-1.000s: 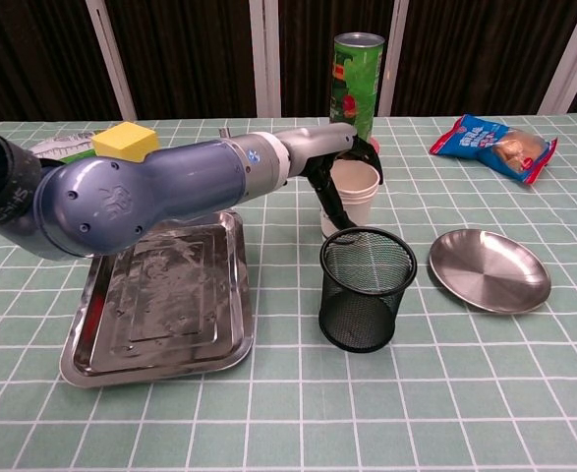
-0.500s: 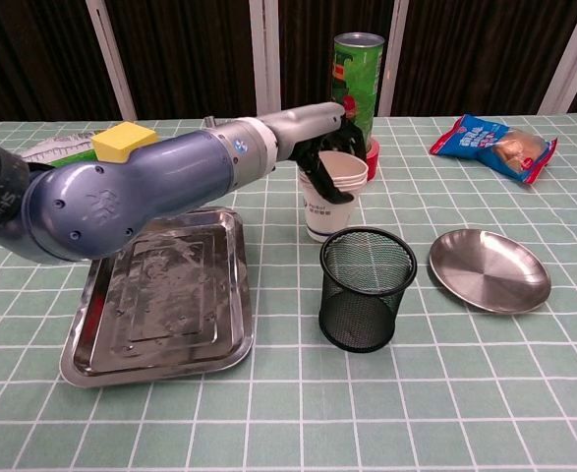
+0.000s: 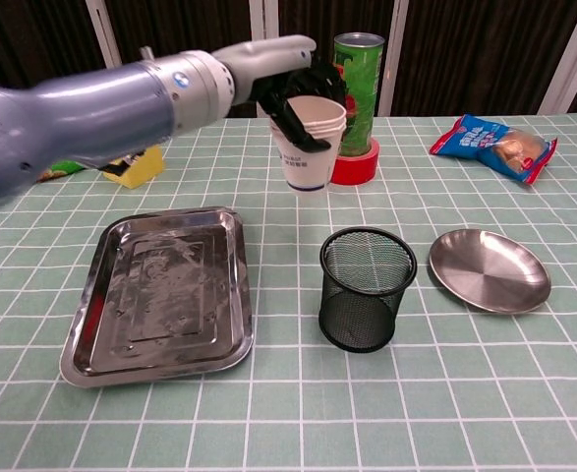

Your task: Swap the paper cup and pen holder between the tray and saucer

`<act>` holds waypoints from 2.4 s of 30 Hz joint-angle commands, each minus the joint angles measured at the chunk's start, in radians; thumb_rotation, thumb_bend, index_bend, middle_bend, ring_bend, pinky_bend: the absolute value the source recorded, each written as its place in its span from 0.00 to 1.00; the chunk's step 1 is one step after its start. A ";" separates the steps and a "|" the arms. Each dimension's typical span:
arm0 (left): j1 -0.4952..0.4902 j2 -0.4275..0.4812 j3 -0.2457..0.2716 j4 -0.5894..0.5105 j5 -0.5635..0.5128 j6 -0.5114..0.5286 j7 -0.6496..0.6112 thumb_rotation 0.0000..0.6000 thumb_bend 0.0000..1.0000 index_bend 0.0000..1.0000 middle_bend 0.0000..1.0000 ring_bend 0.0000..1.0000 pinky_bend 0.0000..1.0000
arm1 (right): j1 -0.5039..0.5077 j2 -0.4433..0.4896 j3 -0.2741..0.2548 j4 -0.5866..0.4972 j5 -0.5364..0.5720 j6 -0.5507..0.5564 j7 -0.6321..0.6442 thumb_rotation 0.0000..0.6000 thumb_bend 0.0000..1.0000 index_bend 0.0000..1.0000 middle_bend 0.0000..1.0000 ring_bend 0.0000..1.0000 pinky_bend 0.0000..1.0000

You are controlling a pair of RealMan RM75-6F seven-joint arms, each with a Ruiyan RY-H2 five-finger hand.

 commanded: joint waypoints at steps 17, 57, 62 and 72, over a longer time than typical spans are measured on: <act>0.271 0.267 0.238 -0.218 0.129 -0.010 -0.129 1.00 0.50 0.43 0.36 0.33 0.43 | -0.003 0.003 -0.001 -0.007 0.007 0.001 -0.005 1.00 0.00 0.00 0.01 0.05 0.00; 0.826 0.524 0.438 -0.452 0.487 0.757 -0.056 1.00 0.07 0.23 0.02 0.00 0.17 | 0.072 0.006 -0.062 0.070 -0.322 -0.069 0.212 1.00 0.00 0.00 0.01 0.05 0.00; 0.901 0.505 0.439 -0.394 0.503 0.836 -0.098 1.00 0.07 0.23 0.02 0.00 0.16 | 0.167 0.015 -0.056 0.023 -0.403 -0.156 0.192 1.00 0.00 0.00 0.01 0.05 0.00; 0.953 0.487 0.413 -0.353 0.529 0.872 -0.070 1.00 0.07 0.23 0.01 0.00 0.12 | 0.371 0.024 -0.010 -0.127 -0.292 -0.457 0.135 1.00 0.00 0.00 0.01 0.02 0.00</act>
